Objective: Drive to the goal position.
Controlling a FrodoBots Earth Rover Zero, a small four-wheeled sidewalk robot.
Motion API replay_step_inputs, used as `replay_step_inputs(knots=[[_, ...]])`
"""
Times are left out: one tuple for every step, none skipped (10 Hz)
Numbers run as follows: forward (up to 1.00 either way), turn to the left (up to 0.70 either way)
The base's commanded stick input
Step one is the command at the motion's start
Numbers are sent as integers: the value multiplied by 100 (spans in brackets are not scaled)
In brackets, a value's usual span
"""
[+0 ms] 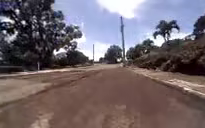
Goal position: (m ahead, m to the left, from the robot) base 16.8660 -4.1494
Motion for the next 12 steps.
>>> replay_step_inputs(knots=[[50,0],[50,0],[50,0],[50,0],[50,0],[50,0],[50,0],[50,0],[50,0],[50,0],[50,-2],[50,-20]])
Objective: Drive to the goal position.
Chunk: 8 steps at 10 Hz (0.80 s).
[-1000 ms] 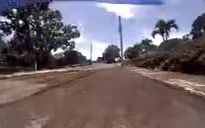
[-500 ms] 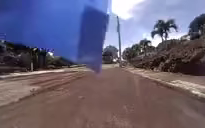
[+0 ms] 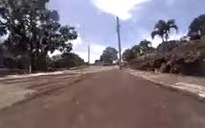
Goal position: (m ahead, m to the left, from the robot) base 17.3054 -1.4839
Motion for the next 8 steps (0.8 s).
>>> replay_step_inputs(knots=[[50,-27],[50,-22],[50,-10],[50,0],[50,0],[50,-1],[50,-27],[50,-27]])
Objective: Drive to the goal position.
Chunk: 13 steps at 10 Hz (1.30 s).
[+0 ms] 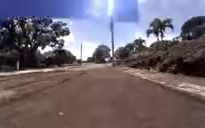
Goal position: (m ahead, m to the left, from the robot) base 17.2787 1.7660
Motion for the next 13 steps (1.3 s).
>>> replay_step_inputs(knots=[[50,-27],[50,-22],[50,-9],[50,0],[50,0],[50,0],[50,0],[50,0],[50,0],[50,0],[50,0],[50,13],[50,27]])
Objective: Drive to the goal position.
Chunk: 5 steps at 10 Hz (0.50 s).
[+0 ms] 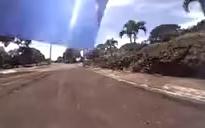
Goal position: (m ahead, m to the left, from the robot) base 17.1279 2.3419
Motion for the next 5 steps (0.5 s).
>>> replay_step_inputs(knots=[[50,27],[50,27],[50,27],[50,24],[50,15]])
